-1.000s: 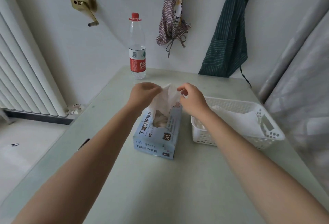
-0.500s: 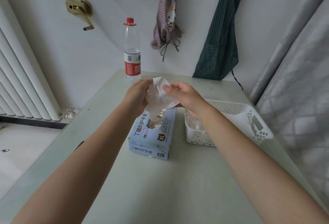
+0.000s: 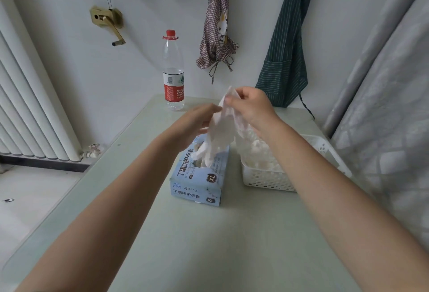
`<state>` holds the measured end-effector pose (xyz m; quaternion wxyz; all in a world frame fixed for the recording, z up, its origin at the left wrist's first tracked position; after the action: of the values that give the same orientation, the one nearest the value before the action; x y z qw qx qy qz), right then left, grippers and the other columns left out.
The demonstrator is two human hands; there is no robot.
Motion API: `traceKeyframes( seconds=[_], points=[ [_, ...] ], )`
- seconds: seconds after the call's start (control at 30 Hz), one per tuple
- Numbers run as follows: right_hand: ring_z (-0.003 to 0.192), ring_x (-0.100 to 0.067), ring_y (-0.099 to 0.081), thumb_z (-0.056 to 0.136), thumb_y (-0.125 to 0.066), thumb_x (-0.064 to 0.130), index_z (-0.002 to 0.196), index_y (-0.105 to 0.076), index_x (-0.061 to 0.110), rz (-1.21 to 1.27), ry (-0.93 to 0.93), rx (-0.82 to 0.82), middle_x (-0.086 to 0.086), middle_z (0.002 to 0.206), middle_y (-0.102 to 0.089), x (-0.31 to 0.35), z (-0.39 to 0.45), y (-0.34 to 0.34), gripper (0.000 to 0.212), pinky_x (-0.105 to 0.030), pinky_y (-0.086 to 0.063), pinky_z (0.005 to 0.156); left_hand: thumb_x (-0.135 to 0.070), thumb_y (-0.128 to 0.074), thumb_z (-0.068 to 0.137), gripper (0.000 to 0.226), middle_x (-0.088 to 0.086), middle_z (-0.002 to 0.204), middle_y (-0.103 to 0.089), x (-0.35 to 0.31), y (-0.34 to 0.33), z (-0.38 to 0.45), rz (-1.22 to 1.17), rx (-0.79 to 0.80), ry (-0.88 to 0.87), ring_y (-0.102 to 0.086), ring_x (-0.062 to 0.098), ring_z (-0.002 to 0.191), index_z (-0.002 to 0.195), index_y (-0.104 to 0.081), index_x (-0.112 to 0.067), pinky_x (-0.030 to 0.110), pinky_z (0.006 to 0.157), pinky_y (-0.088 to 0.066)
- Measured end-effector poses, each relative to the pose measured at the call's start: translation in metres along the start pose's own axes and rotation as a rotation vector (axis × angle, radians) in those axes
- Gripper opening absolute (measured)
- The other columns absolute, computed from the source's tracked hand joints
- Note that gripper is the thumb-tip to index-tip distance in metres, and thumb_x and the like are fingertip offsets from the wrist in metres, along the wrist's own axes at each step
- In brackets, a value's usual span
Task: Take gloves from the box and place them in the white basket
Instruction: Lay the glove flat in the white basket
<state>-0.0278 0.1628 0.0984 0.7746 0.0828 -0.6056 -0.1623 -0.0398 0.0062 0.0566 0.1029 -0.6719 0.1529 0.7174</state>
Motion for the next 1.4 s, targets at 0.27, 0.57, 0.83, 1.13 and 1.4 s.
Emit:
traceKeyframes(
  seconds=[0.27, 0.57, 0.83, 1.13, 1.4],
  points=[
    [0.062, -0.002, -0.048, 0.092, -0.064, 0.027, 0.091, -0.067, 0.009, -0.166, 0.205, -0.154, 0.012, 0.068, -0.053, 0.017, 0.001, 0.002, 0.018, -0.019, -0.039, 0.059, -0.020, -0.061, 0.075, 0.020, 0.007, 0.084, -0.067, -0.002, 0.002, -0.002, 0.208, -0.233, -0.009, -0.060, 0.021, 0.079, 0.088, -0.072, -0.009, 0.040, 0.080, -0.053],
    [0.066, -0.011, -0.048, 0.095, -0.055, 0.030, 0.088, -0.061, 0.008, -0.174, -0.023, -0.244, 0.002, 0.076, -0.055, -0.019, 0.002, 0.045, 0.024, -0.024, -0.039, 0.058, -0.023, -0.067, 0.081, 0.013, 0.014, 0.089, -0.067, 0.008, 0.004, -0.004, 0.078, -0.314, 0.214, -0.062, 0.026, 0.081, 0.082, -0.064, -0.010, 0.039, 0.083, -0.051],
    [0.050, -0.015, -0.031, 0.098, -0.048, 0.026, 0.081, -0.049, 0.014, -0.064, -0.259, -0.310, -0.002, 0.062, -0.039, -0.082, -0.003, 0.100, 0.021, -0.023, -0.026, 0.047, -0.024, -0.063, 0.090, 0.014, -0.001, 0.070, -0.065, -0.011, -0.047, 0.040, 0.358, -0.252, 0.110, -0.055, 0.012, 0.056, 0.090, -0.074, -0.014, 0.014, 0.049, -0.044],
    [0.060, -0.023, -0.040, 0.098, -0.045, 0.019, 0.059, -0.035, 0.013, -0.270, -0.397, -0.365, -0.008, 0.058, -0.041, -0.169, -0.006, 0.166, 0.041, -0.032, -0.026, 0.052, -0.014, -0.053, 0.084, 0.019, 0.002, 0.062, -0.067, 0.027, -0.129, 0.106, 0.701, -0.116, 0.123, -0.056, 0.010, 0.038, 0.085, -0.072, -0.014, 0.015, 0.041, -0.043],
    [0.095, -0.031, -0.055, 0.100, -0.045, 0.021, 0.098, -0.053, 0.004, -0.407, -0.357, -0.361, -0.015, 0.101, -0.060, -0.190, -0.011, 0.180, 0.018, -0.032, -0.038, 0.071, -0.014, -0.045, 0.090, 0.032, 0.001, 0.115, -0.059, 0.039, -0.144, 0.119, 1.166, -0.189, -0.042, -0.059, 0.026, 0.102, 0.109, -0.067, -0.026, 0.033, 0.081, -0.049]
  ],
)
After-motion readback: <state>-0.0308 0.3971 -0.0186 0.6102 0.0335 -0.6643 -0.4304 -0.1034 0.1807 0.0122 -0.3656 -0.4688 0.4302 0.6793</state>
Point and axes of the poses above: each hand's wrist, its own z-axis towards the middle knuckle, its own y-axis out of the back of the hand, x = y × z, the point moved 2 cm from there along z, towards the middle knuckle
